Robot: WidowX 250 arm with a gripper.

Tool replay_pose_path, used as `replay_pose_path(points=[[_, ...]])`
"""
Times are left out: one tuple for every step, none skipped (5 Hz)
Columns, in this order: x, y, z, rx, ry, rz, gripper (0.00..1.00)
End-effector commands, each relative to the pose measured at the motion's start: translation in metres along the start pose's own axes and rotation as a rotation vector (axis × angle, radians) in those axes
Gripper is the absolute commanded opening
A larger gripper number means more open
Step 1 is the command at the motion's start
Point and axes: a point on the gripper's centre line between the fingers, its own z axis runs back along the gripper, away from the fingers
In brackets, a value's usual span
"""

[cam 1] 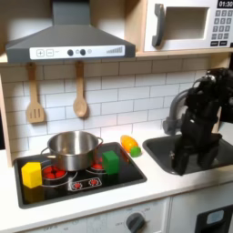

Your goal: Reach green block

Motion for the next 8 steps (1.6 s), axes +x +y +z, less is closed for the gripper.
replay_pose_path(points=[[0.026,0.015,-0.002,0.018,-0.022,0.030,1.00],[0.039,0.018,-0.004,0.032,-0.030,0.028,1.00],[0.051,0.024,-0.006,0.043,-0.043,0.044,1.00],[0.064,0.026,-0.009,0.046,-0.052,0.052,1.00],[0.079,0.031,-0.011,0.059,-0.060,0.072,1.00],[0.091,0.035,-0.016,0.063,-0.065,0.086,1.00],[0.101,0.036,-0.022,0.062,-0.066,0.089,1.00],[0.111,0.039,-0.025,0.077,-0.070,0.100,1.00]])
